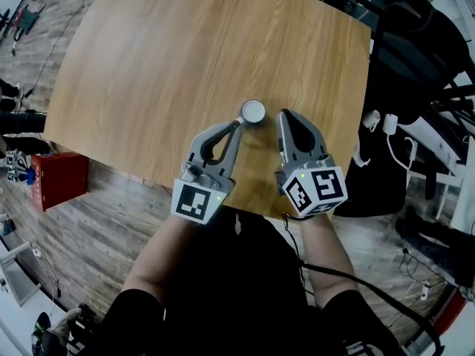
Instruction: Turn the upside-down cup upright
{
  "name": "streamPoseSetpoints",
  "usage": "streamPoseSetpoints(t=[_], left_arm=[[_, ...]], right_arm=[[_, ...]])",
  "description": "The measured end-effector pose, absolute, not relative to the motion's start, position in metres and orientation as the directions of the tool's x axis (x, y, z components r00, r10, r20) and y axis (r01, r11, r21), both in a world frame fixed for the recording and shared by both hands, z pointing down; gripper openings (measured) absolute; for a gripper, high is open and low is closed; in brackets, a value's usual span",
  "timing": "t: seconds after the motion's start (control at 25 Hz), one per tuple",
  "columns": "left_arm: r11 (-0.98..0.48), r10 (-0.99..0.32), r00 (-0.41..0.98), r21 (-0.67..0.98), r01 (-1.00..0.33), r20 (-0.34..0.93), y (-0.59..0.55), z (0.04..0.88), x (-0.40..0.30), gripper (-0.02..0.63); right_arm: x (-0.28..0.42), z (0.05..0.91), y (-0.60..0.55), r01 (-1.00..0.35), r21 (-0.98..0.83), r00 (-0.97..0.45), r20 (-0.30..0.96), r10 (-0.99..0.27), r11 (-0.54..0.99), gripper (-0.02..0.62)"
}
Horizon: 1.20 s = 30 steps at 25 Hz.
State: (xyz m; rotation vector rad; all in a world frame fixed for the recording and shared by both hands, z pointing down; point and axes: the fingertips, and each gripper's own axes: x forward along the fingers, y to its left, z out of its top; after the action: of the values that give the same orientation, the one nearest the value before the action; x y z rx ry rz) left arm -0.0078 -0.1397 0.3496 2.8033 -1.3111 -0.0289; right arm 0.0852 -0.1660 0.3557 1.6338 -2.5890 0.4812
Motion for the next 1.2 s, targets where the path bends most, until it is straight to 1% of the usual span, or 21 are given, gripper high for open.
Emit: streamPoseSetpoints(t=[0.12, 0.24, 0.32, 0.52, 0.8, 1.2], left_arm=[[-0.595, -0.803, 0.594, 0.038, -0.802, -0.035, -0.139, 0.311, 0.000, 0.009], [-0.543, -0.840, 0.541, 0.054, -0.838, -0.050, -0.119, 0.276, 0.006, 0.008], [-0.520, -0.854, 0.519, 0.050, -0.853, -0.036, -0.101, 0.260, 0.010, 0.008], [-0.510, -0.860, 0.509, 0.018, -0.860, -0.032, -0.080, 0.222, 0.016, 0.008], [-0.456, -0.890, 0.456, -0.009, -0.890, 0.018, -0.088, 0.211, 0.005, 0.008], [-0.470, -0.882, 0.470, 0.015, -0.883, 0.026, -0.091, 0.201, 0.003, 0.008]], right_arm=[[0.091, 0.322, -0.157, -0.932, -0.159, -0.349, 0.160, -0.923, 0.325, 0.014], [0.091, 0.287, -0.133, -0.950, -0.080, -0.310, 0.137, -0.941, 0.301, 0.014], [0.088, 0.267, -0.115, -0.949, -0.036, -0.315, 0.137, -0.939, 0.313, 0.013], [0.085, 0.231, -0.089, -0.941, -0.002, -0.337, 0.120, -0.934, 0.339, 0.012], [0.082, 0.210, -0.078, -0.939, 0.018, -0.341, 0.103, -0.934, 0.345, 0.012], [0.063, 0.192, -0.084, -0.925, 0.018, -0.376, 0.090, -0.922, 0.379, 0.012]])
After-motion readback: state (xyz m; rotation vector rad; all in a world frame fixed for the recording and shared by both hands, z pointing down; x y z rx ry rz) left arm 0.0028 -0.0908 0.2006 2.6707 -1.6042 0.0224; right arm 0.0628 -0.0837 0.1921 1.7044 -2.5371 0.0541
